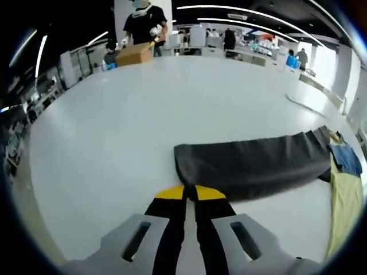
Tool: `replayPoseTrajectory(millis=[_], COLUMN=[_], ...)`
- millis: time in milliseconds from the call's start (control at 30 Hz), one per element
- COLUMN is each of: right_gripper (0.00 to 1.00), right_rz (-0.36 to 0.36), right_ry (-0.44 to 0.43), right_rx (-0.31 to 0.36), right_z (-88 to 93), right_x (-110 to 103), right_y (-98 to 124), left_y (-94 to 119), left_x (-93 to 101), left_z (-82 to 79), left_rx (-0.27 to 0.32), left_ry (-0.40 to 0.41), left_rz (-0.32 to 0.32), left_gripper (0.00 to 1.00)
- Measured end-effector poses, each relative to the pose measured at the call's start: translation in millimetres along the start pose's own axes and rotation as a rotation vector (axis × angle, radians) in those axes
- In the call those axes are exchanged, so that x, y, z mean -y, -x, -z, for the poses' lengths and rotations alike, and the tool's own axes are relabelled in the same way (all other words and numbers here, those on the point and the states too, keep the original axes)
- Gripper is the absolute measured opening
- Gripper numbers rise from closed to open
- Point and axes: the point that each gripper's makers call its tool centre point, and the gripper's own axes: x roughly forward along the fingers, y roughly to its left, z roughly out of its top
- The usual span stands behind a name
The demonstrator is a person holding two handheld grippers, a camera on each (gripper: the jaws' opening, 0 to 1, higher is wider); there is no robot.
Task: Fold the garment on the visible template until the final outline fits inside the template.
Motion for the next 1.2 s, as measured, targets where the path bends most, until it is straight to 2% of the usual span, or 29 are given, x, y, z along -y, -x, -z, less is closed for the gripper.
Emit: replayPoseTrajectory(millis=[233,300,433,700,767,900,1200], right_gripper=[0.96,0.97,0.98,0.99,0.99,0.99,0.99], right_rz=[-0.005,-0.01,-0.022,-0.055,-0.059,-0.059,-0.048], right_ry=[0.004,0.01,0.022,0.048,0.05,0.049,0.047], right_rx=[0.01,0.025,0.048,0.081,0.079,0.075,0.066], right_z=[-2.0,-5.1,-10.6,-18.6,-18.0,-15.8,-13.5], right_x=[0,-1,-3,-9,-10,-10,-7], right_y=[0,0,1,4,4,5,6], left_y=[1,1,-1,-9,-11,-13,-18], left_x=[-4.3,-6.7,-3.7,2.9,3.1,1.3,-0.9], left_z=[6.6,5.4,-1.2,-15.7,-17.1,-19.7,-13.3], left_rx=[-0.034,-0.031,-0.004,0.054,0.06,0.073,0.04], left_ry=[0.008,0.005,-0.016,-0.031,-0.005,-0.03,-0.029], left_rz=[-0.022,-0.027,-0.007,0.043,0.052,0.05,0.05], left_gripper=[0.04,0.09,0.23,0.32,0.32,0.3,0.22])
